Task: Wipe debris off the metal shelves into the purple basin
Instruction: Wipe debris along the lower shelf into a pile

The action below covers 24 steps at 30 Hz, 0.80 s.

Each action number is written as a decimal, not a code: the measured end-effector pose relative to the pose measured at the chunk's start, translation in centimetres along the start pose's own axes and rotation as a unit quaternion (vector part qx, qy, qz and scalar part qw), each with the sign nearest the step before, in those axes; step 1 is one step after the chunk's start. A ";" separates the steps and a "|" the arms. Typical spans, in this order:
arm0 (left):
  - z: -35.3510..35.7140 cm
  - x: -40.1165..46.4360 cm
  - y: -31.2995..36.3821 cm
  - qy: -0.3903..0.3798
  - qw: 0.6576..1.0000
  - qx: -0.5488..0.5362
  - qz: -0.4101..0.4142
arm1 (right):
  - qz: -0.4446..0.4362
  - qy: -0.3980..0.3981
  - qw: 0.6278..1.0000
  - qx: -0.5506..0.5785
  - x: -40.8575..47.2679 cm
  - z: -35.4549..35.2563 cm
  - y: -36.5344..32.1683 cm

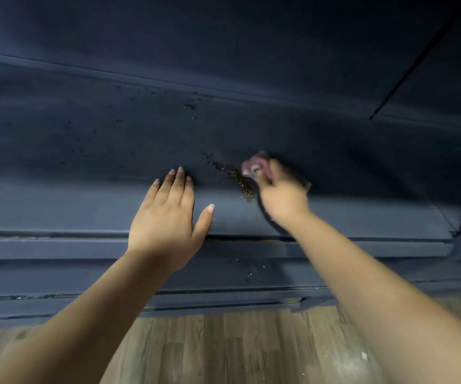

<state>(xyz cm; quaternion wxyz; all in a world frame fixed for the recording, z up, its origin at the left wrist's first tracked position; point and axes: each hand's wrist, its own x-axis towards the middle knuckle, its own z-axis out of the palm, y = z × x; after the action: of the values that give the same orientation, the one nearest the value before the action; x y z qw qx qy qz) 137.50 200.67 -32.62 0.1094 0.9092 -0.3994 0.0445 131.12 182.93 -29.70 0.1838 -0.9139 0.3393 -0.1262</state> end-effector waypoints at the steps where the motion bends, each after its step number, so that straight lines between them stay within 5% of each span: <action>1: -0.3 -0.1 -0.1 -0.004 1.000 -0.008 0.006 | -0.025 -0.009 1.000 -0.003 -0.1 0.9 -1.8; 7: -1.8 -3.2 -4.0 0.027 0.999 0.020 -0.001 | -0.024 -0.051 0.995 0.081 0.2 1.2 -3.7; 13: -0.9 -3.5 -5.6 0.012 0.999 0.052 -0.006 | 0.078 0.054 0.995 0.030 -0.6 -2.8 4.2; 15: -0.8 -3.5 -5.3 0.031 0.998 0.059 -0.006 | 0.015 0.114 0.993 0.021 -1.6 -2.1 4.9; 18: -0.7 -3.5 -5.3 0.057 0.996 0.062 -0.004 | -0.055 0.182 0.982 0.010 -2.9 0.3 2.6; 24: -0.6 -3.3 -5.4 0.071 0.995 0.067 -0.003 | -0.041 0.173 0.983 0.056 -3.3 4.6 -7.5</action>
<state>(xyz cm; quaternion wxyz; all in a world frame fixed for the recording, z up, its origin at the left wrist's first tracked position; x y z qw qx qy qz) 139.25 206.79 -33.46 0.0768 0.9101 -0.3840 0.1353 134.62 191.59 -31.05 0.1682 -0.8797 0.3204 -0.3084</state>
